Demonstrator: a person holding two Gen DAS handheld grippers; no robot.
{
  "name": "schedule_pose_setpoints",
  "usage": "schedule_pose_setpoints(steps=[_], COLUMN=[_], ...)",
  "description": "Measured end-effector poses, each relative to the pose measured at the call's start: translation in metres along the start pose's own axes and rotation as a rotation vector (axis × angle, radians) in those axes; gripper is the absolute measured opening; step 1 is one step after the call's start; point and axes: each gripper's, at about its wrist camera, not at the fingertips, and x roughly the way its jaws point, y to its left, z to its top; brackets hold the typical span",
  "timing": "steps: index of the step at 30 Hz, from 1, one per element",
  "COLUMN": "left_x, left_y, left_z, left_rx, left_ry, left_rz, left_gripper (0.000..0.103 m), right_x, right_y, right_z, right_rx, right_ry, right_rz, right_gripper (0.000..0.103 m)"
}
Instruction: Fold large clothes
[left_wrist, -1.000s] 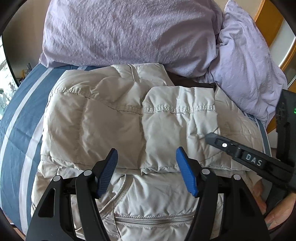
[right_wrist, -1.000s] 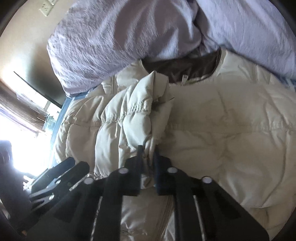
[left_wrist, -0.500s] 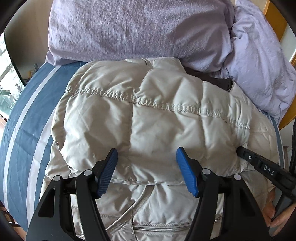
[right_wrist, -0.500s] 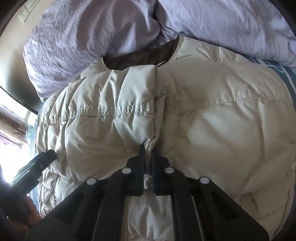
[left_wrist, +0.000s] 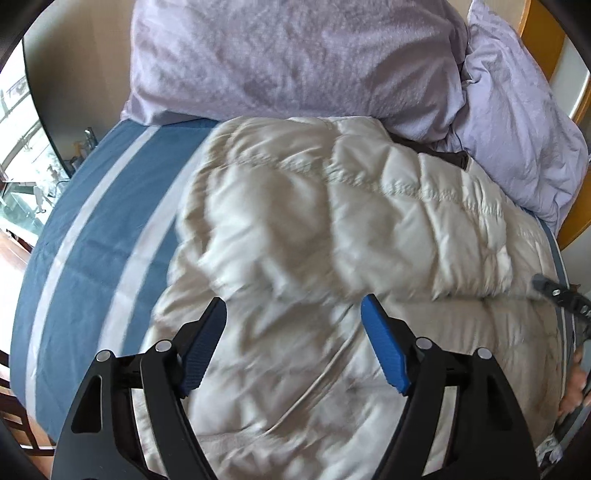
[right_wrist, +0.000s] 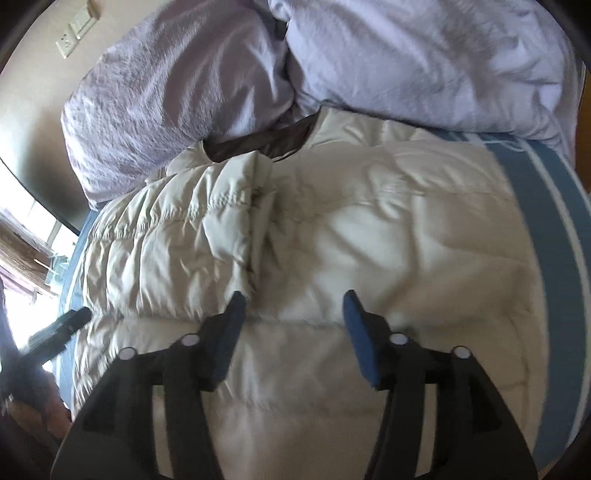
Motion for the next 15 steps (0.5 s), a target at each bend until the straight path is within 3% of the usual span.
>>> schedule_pose_setpoints(steps=[6,15], left_x=[-0.019,-0.036], left_y=[0.039,0.086], left_z=[-0.036,-0.092], left_rx=[0.005,-0.066], left_ry=[0.016,0.060], left_rz=[0.014,0.009], left_gripper=[0.077,0.077], right_x=[-0.036,-0.079], right_y=[-0.036,-0.122], right_z=[-0.043,-0.115], right_rx=[-0.017,0.109], right_ry=[0.002,0.048], right_rz=[-0.050,-0.138], right_gripper=[0.074,0.080])
